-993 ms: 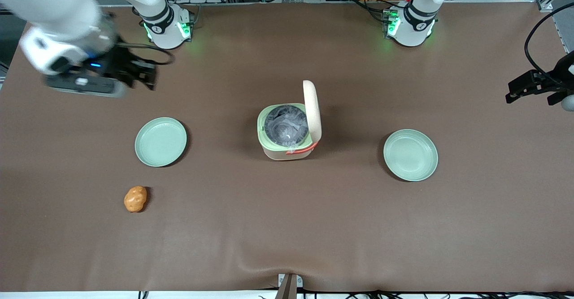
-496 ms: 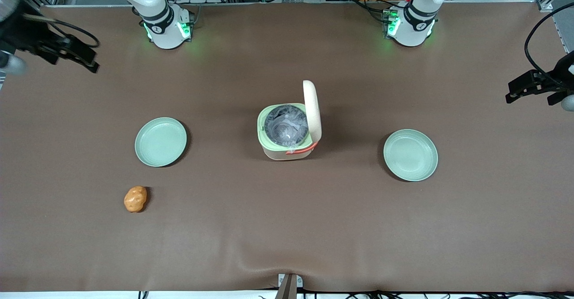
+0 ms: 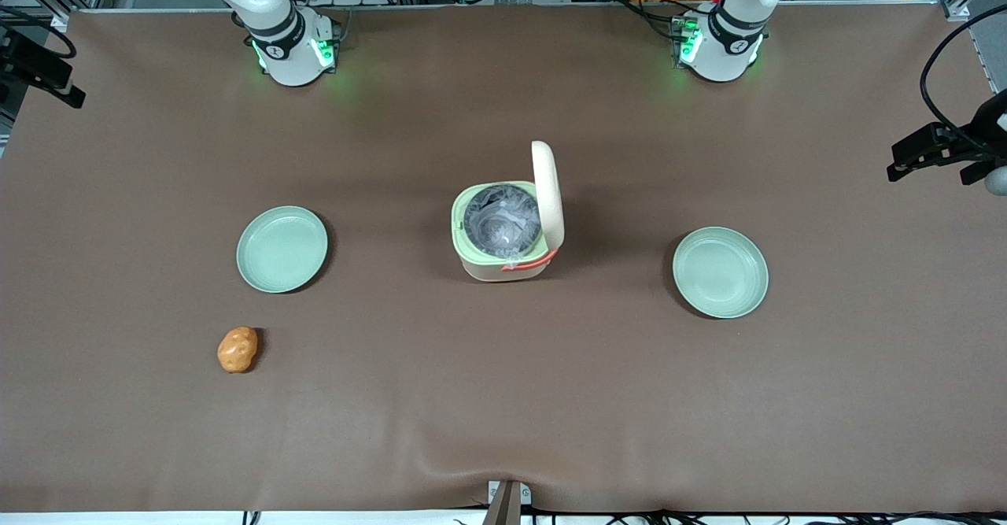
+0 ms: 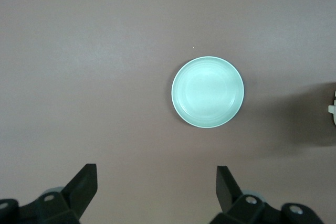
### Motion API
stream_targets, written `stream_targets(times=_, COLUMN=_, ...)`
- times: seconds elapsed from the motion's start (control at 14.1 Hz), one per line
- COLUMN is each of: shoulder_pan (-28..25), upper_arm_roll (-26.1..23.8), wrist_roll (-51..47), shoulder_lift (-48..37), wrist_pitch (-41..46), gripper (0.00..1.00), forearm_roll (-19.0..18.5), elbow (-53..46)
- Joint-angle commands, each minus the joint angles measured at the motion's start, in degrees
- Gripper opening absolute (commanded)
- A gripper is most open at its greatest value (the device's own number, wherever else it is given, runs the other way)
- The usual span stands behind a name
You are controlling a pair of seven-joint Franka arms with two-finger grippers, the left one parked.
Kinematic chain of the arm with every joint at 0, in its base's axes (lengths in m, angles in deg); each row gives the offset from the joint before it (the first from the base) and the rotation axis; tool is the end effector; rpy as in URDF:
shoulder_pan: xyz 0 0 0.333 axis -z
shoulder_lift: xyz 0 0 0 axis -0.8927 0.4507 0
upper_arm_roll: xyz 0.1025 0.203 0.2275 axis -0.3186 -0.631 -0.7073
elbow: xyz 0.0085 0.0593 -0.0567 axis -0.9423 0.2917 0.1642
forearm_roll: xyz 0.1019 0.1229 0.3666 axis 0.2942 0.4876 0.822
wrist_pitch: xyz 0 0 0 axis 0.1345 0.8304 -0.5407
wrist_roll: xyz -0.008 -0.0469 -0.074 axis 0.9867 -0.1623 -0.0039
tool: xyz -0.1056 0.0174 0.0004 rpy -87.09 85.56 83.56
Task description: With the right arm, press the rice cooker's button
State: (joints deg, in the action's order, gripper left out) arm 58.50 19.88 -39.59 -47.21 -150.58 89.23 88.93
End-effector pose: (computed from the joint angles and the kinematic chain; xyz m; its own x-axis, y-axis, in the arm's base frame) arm 0.5110 -0.0154 0.7196 0.9958 -0.0682 -0.0618 -0.0692 -0.9975 -0.0146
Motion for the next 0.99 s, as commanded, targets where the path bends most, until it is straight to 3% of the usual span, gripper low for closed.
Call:
stream_targets(times=0.0, shoulder_pan=1.9, upper_arm_roll=-1.2, wrist_roll=2.5, shoulder_lift=-5.6, wrist_pitch=-2.4, gripper=1.0, forearm_roll=-1.3, elbow=8.0)
stream_targets(times=0.28, shoulder_pan=1.9, upper_arm_roll=-1.3, wrist_roll=2.8, shoulder_lift=-13.0, wrist_pitch=-9.1, gripper=1.0, forearm_roll=-1.3, elbow=20.2)
stream_targets(times=0.92, shoulder_pan=1.5, upper_arm_roll=-1.5, wrist_roll=2.8, shoulder_lift=-12.4, wrist_pitch=-9.0, gripper=1.0, forearm_roll=-1.4, elbow=18.5)
